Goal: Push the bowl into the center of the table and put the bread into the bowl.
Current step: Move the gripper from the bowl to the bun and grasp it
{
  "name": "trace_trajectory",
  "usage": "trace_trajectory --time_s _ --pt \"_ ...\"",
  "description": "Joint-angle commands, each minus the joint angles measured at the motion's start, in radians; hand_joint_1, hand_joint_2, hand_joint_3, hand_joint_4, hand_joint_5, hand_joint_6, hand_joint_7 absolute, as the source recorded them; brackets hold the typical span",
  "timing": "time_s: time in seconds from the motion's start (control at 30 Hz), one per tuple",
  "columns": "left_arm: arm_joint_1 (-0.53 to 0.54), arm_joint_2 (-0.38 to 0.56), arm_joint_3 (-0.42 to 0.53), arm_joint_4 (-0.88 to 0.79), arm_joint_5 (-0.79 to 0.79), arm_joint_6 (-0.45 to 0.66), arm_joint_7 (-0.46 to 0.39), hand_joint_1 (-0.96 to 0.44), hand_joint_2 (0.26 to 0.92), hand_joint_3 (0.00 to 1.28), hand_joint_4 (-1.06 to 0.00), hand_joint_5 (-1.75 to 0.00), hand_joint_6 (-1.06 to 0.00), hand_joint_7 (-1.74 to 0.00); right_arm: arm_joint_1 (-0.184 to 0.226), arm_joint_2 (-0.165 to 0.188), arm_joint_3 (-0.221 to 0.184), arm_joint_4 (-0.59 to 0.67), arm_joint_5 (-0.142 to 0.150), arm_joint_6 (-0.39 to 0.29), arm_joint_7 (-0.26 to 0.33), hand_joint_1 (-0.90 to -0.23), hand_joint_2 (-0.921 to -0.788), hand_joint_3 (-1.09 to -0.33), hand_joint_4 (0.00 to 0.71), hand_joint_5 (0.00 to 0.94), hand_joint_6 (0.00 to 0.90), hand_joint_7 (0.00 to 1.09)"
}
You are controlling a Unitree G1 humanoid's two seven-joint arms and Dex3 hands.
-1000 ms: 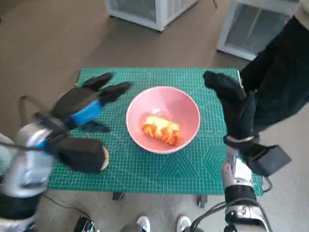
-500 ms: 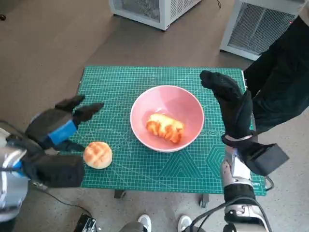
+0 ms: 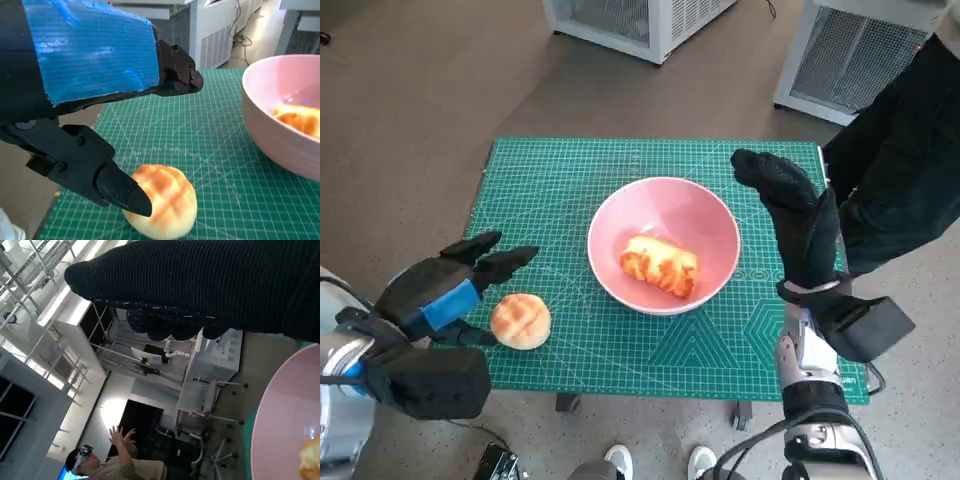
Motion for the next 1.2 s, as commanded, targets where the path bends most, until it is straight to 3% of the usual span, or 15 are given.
trace_trajectory --time_s 0.03,0.77,1.07,1.2 --pt "0.016 -0.008 -0.032 -0.001 0.008 -0.002 -0.002 -0.12 0.714 0.00 -0.19 0.00 -0.33 -0.01 0.018 0.004 -0.002 0.009 0.001 0.016 0.009 -0.751 -0.921 -0.789 0.200 0.001 0.000 0.61" --pt "-0.078 -0.101 -0.231 0.262 0.107 0.007 0.049 0.04 0.733 0.01 -0.24 -0.01 -0.34 -0.01 0.031 -0.003 -0.003 -0.009 -0.002 0.017 0.006 -0.752 -0.921 -0.788 0.202 0.001 0.000 0.61" --pt "-0.120 -0.130 -0.283 0.346 0.138 0.024 0.069 0.12 0.764 0.02 -0.38 -0.02 -0.45 -0.03 0.035 0.000 -0.002 -0.018 -0.006 0.022 -0.001 -0.752 -0.921 -0.788 0.202 0.001 0.000 0.61" --pt "-0.134 -0.134 -0.307 0.370 0.168 0.031 0.087 0.13 0.792 0.02 -0.48 -0.03 -0.55 -0.04 0.037 0.001 -0.001 -0.019 -0.009 0.020 -0.004 -0.752 -0.921 -0.788 0.202 0.001 0.000 0.61"
